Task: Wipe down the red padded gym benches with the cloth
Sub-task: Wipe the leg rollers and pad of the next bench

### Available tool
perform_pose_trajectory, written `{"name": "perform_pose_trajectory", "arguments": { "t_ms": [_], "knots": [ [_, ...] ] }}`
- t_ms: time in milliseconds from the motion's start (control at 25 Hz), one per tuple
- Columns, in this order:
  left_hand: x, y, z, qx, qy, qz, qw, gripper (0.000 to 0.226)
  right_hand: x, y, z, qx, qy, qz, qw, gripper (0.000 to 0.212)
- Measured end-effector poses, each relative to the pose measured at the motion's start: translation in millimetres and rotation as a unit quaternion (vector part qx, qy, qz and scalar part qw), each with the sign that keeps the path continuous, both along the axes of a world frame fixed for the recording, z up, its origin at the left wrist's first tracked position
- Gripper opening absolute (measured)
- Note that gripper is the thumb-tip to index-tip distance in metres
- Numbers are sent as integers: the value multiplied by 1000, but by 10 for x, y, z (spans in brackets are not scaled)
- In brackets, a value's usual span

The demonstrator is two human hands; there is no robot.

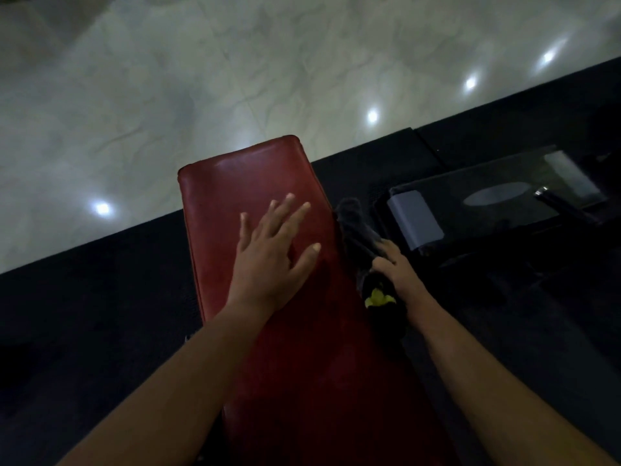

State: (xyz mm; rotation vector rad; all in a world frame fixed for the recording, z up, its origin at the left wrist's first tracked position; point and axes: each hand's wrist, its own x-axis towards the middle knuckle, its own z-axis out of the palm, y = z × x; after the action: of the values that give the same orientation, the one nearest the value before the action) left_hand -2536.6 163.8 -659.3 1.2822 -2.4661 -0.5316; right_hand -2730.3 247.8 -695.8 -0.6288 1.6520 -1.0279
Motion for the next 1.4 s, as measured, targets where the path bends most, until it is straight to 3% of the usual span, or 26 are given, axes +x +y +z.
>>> {"name": "perform_pose_trajectory", "arguments": {
  "t_ms": [80, 120, 160, 280, 400, 560, 640, 680, 760, 840, 960, 1080, 1320, 1400],
  "knots": [
    [-199, 139, -41, -11, -69, -10, 998, 76, -1, 83, 30, 26, -102, -47, 993, 13],
    [-256, 206, -97, -14, -107, -7, 994, 78, 12, 79, 57, 45, -124, -54, 990, 10],
    [-284, 260, -163, -16, -138, -1, 990, 78, 7, 83, 68, 48, -128, -33, 990, 21],
    [-260, 303, -259, -12, -160, 17, 987, 75, 73, 100, 53, 26, 22, -12, 999, 19],
    [-267, 292, -278, -12, -157, 12, 987, 73, 73, 393, -61, -48, 19, -21, 998, 43],
    [-279, 303, -279, -15, -157, 18, 987, 72, 74, 273, 3, 65, -109, -60, 990, 12],
    [-284, 322, -289, -15, -151, 15, 988, 71, 109, 258, 50, 114, -15, -64, 991, 17],
    [-279, 312, -298, -13, -144, 15, 989, 71, 180, 354, 126, 94, 60, -59, 992, 21],
    [-242, 291, -317, -11, -135, 9, 991, 71, 343, 563, 291, 101, 223, -10, 970, 28],
    [-230, 311, -301, -12, -138, -11, 990, 71, 479, 657, 387, 151, 300, -8, 942, 35],
    [-212, 332, -262, 4, -133, -29, 991, 68, 507, 505, 346, 191, 272, -105, 937, 14],
    [-246, 323, -239, 15, -117, -46, 992, 69, 456, 445, 282, 162, 209, -185, 947, 19],
    [-334, 303, -287, 11, -132, -29, 991, 75, 429, 461, 264, 167, 185, -181, 951, 12],
    [-340, 296, -297, 8, -140, -26, 990, 75, 459, 591, 325, 152, 207, -148, 955, 20]
  ]
}}
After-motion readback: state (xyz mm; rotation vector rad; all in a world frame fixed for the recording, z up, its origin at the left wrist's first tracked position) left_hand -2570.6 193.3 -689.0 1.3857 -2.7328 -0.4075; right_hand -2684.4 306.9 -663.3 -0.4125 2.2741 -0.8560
